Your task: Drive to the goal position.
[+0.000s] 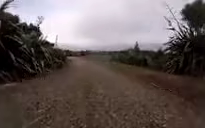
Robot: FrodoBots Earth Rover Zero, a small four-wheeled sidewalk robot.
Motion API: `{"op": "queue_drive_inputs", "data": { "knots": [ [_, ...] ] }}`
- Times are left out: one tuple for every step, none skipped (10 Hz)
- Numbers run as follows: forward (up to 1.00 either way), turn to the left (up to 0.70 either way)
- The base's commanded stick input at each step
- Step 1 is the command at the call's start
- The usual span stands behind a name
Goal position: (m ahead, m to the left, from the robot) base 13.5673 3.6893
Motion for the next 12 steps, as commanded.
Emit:
{"op": "queue_drive_inputs", "data": {
  "knots": [
    [0.85, 0.0],
    [0.85, 0.0],
    [0.85, -0.13],
    [0.85, -0.27],
    [0.85, -0.3],
    [0.85, -0.23],
    [0.85, 0.0],
    [0.85, 0.0],
    [0.85, 0.0],
    [0.85, 0.0],
    [0.85, 0.0],
    [0.85, 0.0]
  ]
}}
